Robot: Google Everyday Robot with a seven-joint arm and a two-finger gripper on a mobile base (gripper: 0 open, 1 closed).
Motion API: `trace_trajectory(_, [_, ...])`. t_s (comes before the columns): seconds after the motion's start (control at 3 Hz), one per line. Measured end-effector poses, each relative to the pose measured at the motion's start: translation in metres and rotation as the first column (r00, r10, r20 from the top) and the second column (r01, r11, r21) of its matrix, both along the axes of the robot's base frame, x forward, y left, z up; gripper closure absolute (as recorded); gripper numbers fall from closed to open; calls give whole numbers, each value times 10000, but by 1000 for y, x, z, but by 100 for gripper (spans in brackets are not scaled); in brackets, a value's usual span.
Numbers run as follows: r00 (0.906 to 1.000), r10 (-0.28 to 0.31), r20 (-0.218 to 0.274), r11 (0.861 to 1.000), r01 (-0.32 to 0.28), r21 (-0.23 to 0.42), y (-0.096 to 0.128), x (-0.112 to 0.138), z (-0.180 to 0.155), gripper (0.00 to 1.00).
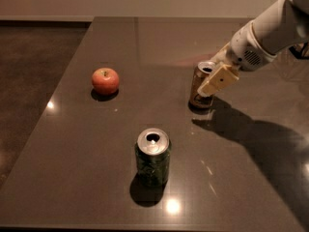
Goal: Move orange can near green can
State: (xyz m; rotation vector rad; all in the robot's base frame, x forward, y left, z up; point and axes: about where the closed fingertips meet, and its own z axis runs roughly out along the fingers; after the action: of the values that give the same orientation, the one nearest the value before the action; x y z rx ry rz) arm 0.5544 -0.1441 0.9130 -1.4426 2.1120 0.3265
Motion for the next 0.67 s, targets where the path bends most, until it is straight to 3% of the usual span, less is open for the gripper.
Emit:
trace_trajectory(0.33, [10000, -60, -16, 9997, 61, 231, -1, 1, 0, 59])
trace_trajectory(0.67, [9996, 247, 129, 9988, -252, 408, 5, -12, 11, 82])
